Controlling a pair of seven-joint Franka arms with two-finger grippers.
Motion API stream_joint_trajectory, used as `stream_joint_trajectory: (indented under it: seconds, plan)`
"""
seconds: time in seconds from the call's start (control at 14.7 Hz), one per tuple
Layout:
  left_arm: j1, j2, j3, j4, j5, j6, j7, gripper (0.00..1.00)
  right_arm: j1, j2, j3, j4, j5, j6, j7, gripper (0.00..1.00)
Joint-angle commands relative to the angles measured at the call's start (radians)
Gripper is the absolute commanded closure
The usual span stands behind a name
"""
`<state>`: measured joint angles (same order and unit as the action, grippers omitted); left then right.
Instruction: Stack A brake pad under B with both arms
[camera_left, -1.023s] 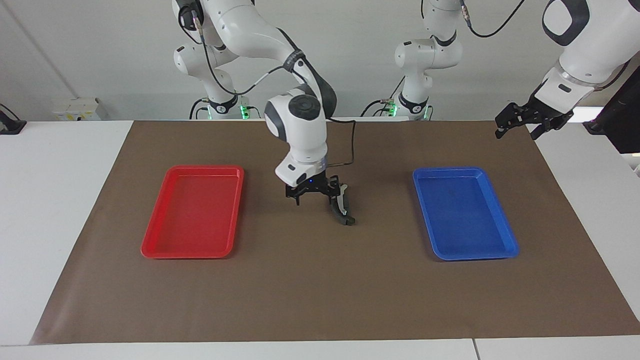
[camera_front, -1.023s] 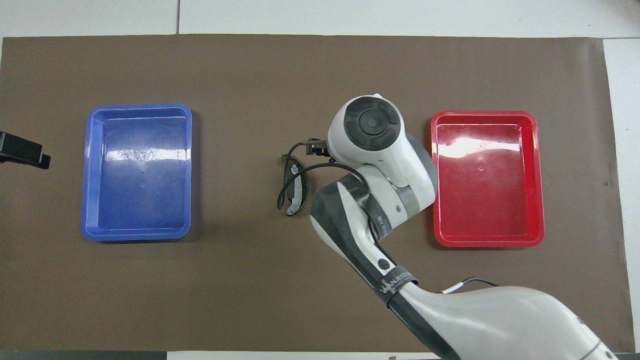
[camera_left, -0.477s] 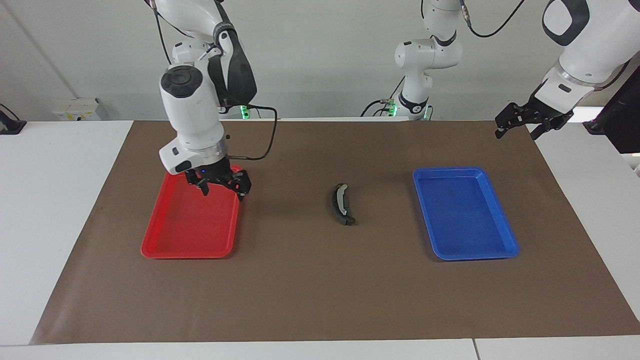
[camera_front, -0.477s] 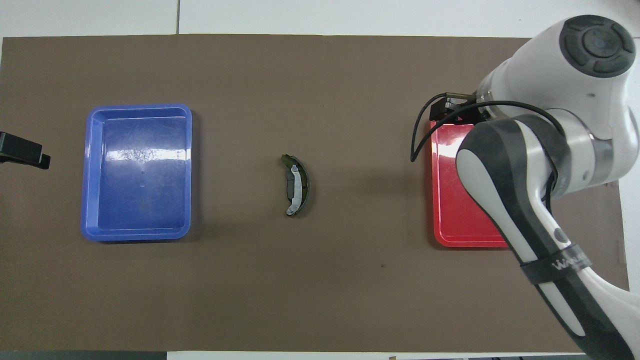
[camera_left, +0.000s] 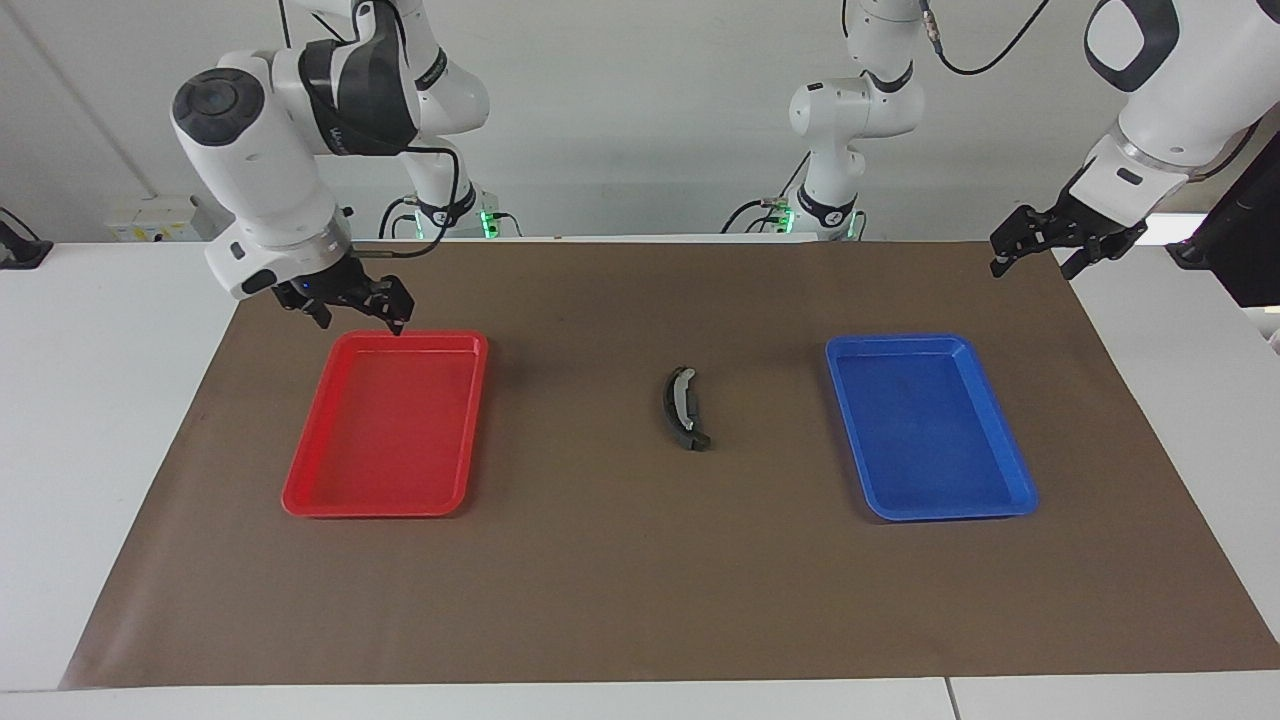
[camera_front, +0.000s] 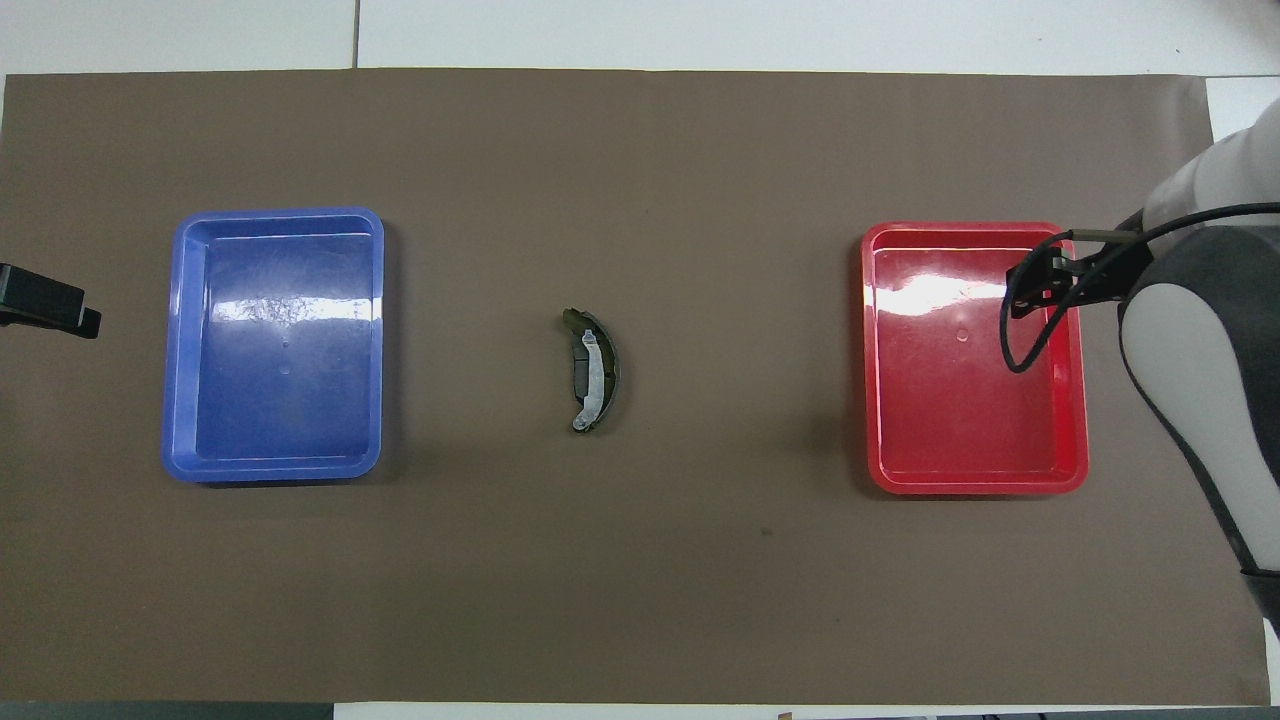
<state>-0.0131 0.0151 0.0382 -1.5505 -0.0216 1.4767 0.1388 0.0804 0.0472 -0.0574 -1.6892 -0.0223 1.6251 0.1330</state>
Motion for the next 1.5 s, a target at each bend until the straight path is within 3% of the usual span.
stream_joint_trajectory:
  seconds: [0.0,0.41,0.82,1.02,1.43]
  plan:
    - [0.002,-0.021,0.000,-0.019,0.003,-0.009,0.007,0.01,-0.074,-0.064,0.016,-0.034,-0.008,0.002,-0.085,0.00]
    - [0.002,-0.021,0.000,-0.019,0.003,-0.009,0.008,0.01,-0.056,-0.024,0.027,0.149,-0.028,-0.099,-0.088,0.00]
    - [0.001,-0.021,0.000,-0.019,0.003,-0.009,0.008,0.01,-0.068,-0.053,0.031,0.089,-0.019,-0.086,-0.084,0.00]
    - [0.001,-0.021,0.000,-0.019,0.003,-0.009,0.007,0.01,-0.184,-0.055,0.134,0.089,-0.019,-0.091,-0.084,0.00]
    - [0.002,-0.021,0.000,-0.019,0.003,-0.009,0.007,0.01,-0.131,-0.055,0.094,0.089,-0.018,-0.093,-0.079,0.00]
